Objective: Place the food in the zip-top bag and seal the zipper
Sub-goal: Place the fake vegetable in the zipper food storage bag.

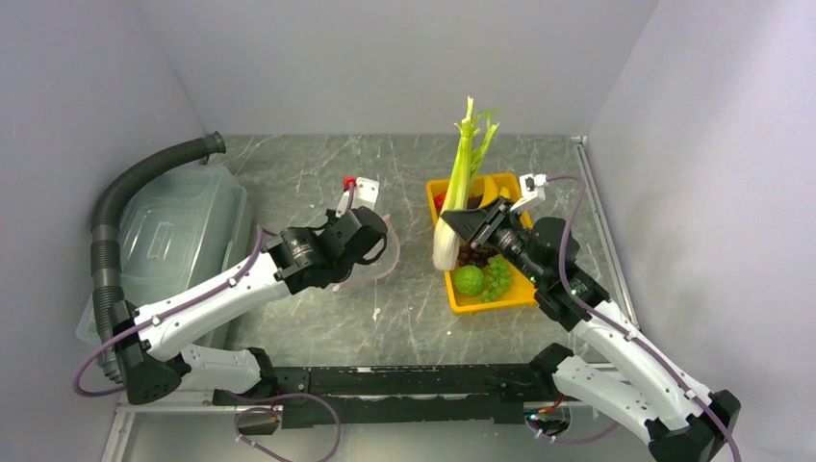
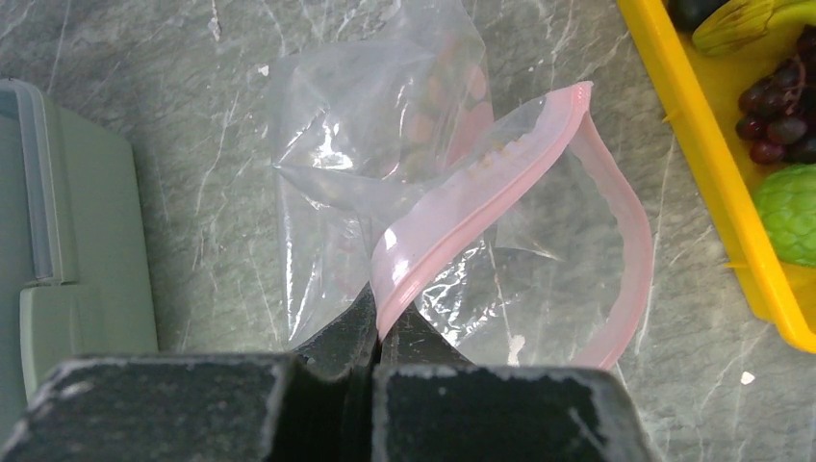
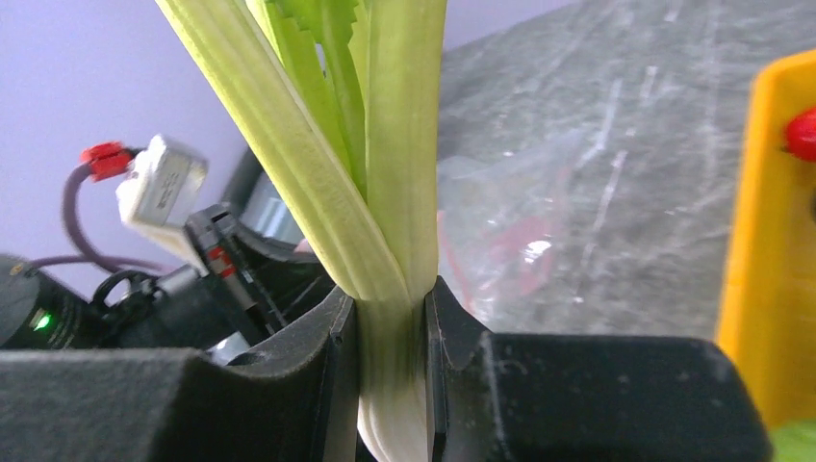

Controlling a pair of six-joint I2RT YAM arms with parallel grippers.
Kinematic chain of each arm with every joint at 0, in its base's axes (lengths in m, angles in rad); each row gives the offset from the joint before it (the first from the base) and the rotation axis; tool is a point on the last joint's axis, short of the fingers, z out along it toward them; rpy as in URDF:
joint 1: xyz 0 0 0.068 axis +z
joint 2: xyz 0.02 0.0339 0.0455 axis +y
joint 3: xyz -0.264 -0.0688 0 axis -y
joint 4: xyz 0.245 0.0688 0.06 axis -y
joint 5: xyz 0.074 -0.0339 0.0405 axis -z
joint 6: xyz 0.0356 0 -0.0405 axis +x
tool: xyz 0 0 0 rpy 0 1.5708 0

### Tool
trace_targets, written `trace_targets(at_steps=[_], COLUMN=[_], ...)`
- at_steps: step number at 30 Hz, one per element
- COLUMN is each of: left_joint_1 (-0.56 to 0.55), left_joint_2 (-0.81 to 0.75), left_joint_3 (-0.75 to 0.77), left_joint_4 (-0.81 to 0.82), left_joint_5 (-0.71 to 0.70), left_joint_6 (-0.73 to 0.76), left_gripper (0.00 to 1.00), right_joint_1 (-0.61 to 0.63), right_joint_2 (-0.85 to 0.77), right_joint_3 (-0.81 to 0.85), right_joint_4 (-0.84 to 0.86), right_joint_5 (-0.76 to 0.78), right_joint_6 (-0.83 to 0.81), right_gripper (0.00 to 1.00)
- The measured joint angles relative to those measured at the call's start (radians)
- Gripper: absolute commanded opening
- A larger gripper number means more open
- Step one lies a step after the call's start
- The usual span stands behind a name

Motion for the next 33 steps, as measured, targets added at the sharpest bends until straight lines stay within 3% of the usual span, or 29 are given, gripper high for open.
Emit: trace_targets(at_steps=[6, 14, 33], left_joint_1=[0.001, 0.005, 0.022], left_joint_2=[0.0, -0.001, -0.003], left_joint_3=[0.034, 0.08, 0.184], left_joint_4=[-0.009, -0.037, -0.081], left_joint_5=[0.002, 0.015, 0.164], left_joint_6=[-0.023, -0.075, -0.135], left_gripper=[0.0, 0.0, 0.0], right_joint_1=[0.127, 0.282, 0.458], right_joint_2=[-0.001, 0.108, 0.308], right_joint_3=[-0.136, -0.15, -0.15], right_joint_4=[0.317, 0.669, 1.032], right_joint_5=[0.069, 0.149, 0.23], right_joint_6=[0.042, -0.007, -0.246], right_gripper=[0.0, 0.0, 0.0])
